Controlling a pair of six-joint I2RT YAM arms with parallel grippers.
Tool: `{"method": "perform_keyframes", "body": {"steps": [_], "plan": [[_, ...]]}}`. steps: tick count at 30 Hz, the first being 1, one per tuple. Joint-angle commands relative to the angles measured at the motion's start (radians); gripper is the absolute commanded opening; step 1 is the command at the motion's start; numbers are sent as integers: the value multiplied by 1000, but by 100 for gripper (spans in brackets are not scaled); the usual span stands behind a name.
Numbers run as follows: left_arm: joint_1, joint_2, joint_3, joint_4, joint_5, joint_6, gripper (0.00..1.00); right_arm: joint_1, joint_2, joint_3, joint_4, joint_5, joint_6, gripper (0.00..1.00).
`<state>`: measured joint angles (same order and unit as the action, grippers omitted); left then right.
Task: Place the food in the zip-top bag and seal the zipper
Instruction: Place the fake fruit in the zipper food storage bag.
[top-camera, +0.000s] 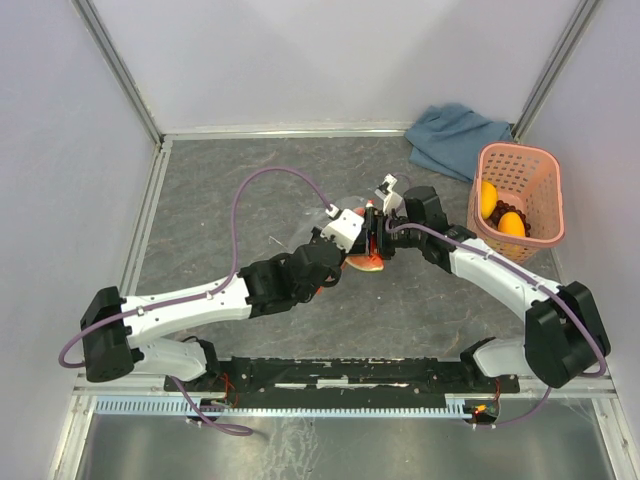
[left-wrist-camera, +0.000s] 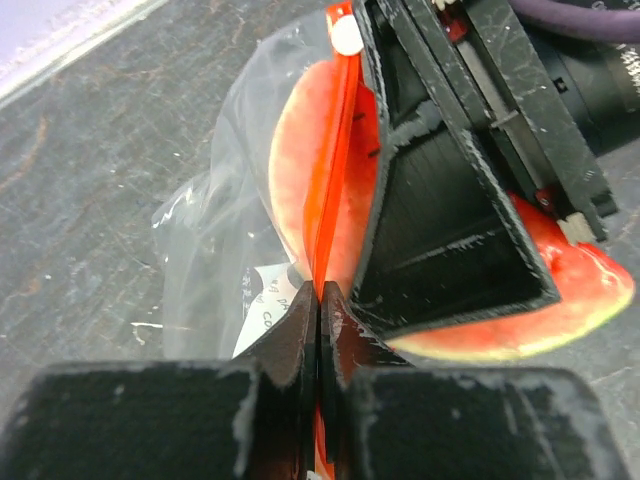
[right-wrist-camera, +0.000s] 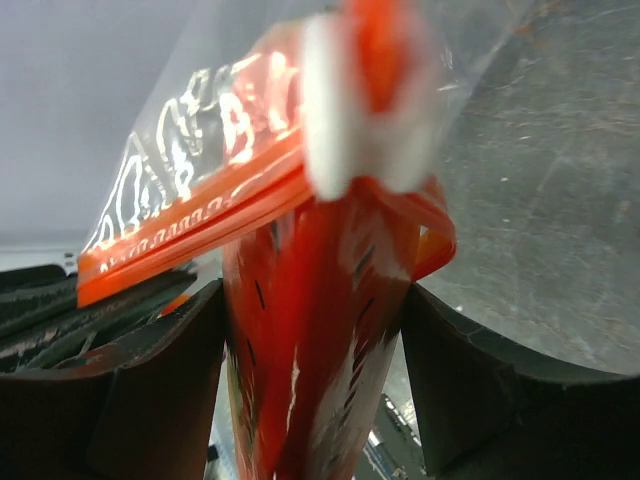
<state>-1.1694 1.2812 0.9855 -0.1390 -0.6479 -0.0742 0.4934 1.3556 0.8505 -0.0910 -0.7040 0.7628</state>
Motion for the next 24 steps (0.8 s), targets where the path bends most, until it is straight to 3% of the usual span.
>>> {"method": "perform_keyframes", "body": {"steps": [1,8,24], "plan": [[-7,-56,-7,47,66,-134,3,3,-38,17,-24,170,-30,43],[-7,-31,0,102,155,-206,3,8,-84,20,-72,228,-89,43],[1,32,18,259,60,-401,3,13,-220,139,-347,236,-256,52]]}}
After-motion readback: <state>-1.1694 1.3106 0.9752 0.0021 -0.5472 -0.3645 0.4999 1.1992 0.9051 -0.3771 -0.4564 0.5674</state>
